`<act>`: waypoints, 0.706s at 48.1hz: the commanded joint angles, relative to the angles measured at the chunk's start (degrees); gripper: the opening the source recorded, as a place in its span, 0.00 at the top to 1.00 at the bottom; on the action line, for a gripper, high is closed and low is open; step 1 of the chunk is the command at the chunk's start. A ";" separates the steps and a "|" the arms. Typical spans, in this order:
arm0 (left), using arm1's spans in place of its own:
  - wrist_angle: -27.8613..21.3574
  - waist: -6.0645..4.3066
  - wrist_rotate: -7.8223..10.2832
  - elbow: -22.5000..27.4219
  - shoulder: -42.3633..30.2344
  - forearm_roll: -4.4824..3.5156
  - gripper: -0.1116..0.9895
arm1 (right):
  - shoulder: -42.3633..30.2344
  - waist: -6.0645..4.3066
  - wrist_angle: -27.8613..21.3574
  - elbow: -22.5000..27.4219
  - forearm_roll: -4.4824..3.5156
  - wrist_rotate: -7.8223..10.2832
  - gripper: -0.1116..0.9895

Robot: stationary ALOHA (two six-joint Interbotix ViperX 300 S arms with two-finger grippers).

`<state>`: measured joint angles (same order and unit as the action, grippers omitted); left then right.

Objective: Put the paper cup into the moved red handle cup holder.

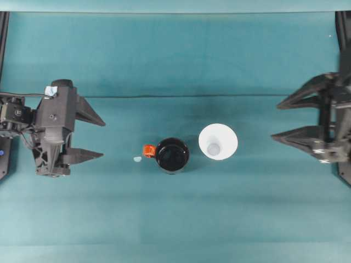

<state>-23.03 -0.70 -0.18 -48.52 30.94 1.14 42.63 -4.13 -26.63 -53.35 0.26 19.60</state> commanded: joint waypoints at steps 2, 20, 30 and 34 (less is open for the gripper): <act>0.26 -0.09 0.09 0.53 0.70 0.09 0.12 | -13.62 -0.79 -0.35 5.27 0.09 0.44 0.11; 0.26 -0.26 -0.97 0.35 0.97 0.09 0.12 | -30.76 -3.25 -9.84 16.26 0.00 0.35 0.12; 0.26 -0.44 -1.23 0.26 0.97 0.09 0.12 | -35.42 -4.13 -10.37 17.05 0.00 0.62 0.12; 0.26 -0.35 -1.23 0.26 0.97 0.09 0.12 | -36.91 -4.48 -10.72 17.14 0.09 0.62 0.12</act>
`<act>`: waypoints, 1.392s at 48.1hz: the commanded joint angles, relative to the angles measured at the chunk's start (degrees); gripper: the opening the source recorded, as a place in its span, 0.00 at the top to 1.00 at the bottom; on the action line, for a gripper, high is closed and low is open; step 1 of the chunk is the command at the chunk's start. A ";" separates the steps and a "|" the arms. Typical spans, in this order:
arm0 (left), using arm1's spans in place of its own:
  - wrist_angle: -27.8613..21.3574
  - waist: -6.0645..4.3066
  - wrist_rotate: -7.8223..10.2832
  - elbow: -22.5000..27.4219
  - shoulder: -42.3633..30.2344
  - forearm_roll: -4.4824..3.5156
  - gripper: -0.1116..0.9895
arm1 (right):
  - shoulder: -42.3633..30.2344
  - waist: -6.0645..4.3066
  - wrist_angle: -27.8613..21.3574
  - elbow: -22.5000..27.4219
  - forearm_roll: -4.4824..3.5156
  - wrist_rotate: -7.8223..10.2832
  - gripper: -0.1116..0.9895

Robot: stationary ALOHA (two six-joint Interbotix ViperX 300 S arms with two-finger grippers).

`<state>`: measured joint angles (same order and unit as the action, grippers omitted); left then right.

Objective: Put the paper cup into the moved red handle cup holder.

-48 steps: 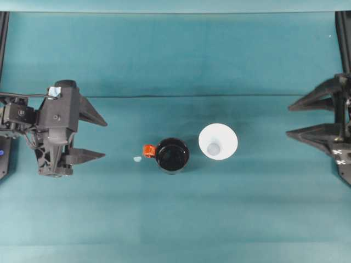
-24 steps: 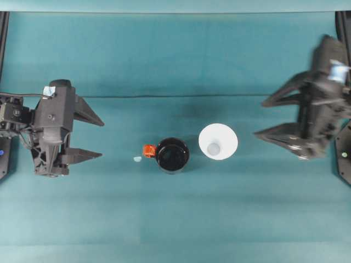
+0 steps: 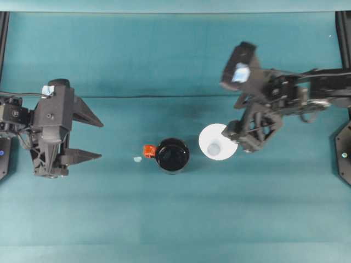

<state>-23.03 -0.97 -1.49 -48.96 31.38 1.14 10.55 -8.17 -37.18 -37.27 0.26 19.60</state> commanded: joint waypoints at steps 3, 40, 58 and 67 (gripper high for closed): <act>0.26 -0.18 0.09 0.70 0.53 0.09 0.12 | -5.80 -0.62 -0.26 1.23 0.09 0.62 0.12; 0.26 -0.18 0.09 0.62 0.44 0.09 0.12 | -10.37 -1.23 0.26 1.41 0.35 0.53 0.17; 0.26 -0.18 0.09 0.62 0.26 0.09 0.12 | -10.37 -1.14 0.88 1.67 3.96 0.44 0.72; 0.26 -0.18 0.00 0.62 0.26 0.09 0.12 | -9.93 -1.05 0.88 1.67 5.63 0.35 0.96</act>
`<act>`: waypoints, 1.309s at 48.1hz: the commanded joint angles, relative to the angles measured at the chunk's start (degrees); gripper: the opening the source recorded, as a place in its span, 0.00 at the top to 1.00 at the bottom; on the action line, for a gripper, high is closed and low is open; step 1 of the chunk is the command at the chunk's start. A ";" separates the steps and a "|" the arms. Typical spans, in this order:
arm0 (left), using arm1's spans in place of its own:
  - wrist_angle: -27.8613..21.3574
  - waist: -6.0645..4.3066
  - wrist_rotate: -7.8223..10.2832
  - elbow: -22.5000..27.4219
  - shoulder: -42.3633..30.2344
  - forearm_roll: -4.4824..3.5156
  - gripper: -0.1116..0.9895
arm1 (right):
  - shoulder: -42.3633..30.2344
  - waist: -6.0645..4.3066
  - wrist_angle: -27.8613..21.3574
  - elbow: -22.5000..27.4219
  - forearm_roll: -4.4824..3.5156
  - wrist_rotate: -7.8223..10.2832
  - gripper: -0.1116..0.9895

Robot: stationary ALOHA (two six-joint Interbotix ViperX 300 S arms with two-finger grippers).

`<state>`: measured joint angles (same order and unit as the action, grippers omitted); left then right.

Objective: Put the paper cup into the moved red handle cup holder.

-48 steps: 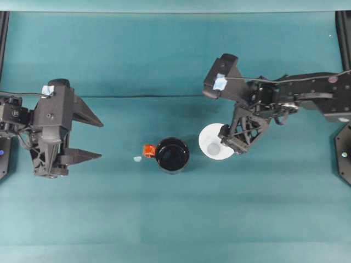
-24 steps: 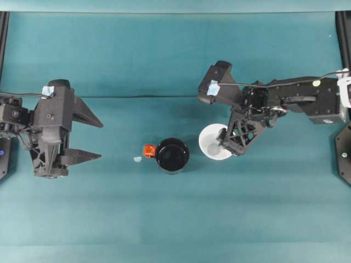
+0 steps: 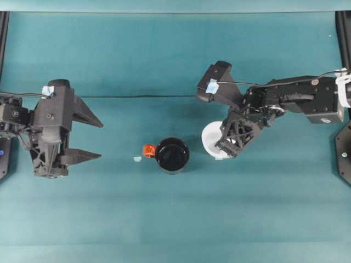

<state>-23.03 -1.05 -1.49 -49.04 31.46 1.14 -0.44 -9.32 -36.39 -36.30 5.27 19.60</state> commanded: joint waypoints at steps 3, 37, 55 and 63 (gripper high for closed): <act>0.26 -0.09 0.09 0.70 0.18 0.09 0.12 | 1.14 0.09 0.00 0.70 1.23 0.26 0.98; 0.26 -0.09 -0.09 0.79 0.09 0.09 0.12 | 12.66 -2.46 -12.57 9.67 3.16 0.18 0.99; 0.26 -0.09 -0.09 0.88 0.09 0.09 0.12 | 12.30 -1.58 -15.82 13.89 3.16 0.35 0.99; 0.26 0.00 -0.09 0.88 0.09 0.09 0.12 | 9.40 -0.44 -15.82 19.25 3.16 0.18 0.99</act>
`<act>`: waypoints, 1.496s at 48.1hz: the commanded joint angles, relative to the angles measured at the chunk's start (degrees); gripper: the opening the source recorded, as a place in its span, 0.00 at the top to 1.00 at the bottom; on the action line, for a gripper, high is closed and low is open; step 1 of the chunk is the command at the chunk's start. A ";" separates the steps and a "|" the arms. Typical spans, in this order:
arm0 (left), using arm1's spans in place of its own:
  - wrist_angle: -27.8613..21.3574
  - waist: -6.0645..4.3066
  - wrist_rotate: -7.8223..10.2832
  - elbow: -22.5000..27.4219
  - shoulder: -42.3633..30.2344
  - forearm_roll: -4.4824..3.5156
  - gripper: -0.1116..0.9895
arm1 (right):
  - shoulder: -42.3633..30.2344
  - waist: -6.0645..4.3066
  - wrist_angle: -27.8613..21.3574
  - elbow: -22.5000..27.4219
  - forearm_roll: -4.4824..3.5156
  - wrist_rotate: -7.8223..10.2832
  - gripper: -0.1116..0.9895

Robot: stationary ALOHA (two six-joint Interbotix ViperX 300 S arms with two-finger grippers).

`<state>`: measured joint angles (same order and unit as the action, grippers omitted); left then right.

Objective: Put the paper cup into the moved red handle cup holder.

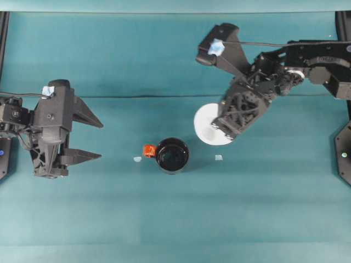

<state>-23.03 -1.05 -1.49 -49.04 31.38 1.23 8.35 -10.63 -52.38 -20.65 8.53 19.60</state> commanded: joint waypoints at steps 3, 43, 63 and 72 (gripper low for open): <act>0.26 -0.09 -0.09 0.88 0.18 0.00 0.12 | -1.32 1.49 0.09 5.89 -0.18 0.09 0.99; 0.26 -0.09 -0.09 0.97 0.09 0.00 0.12 | -12.74 6.06 3.78 8.88 -4.31 0.35 0.99; 0.26 0.00 -0.09 0.97 0.00 0.00 0.12 | -16.35 6.42 6.33 7.91 -4.39 0.18 0.99; 0.26 0.00 -0.09 0.97 0.00 0.09 0.12 | -17.58 6.86 6.24 8.17 -4.39 0.26 0.99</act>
<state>-23.03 -1.05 -1.49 -49.04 31.11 1.14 -9.32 -4.31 -46.41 -13.45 4.22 19.60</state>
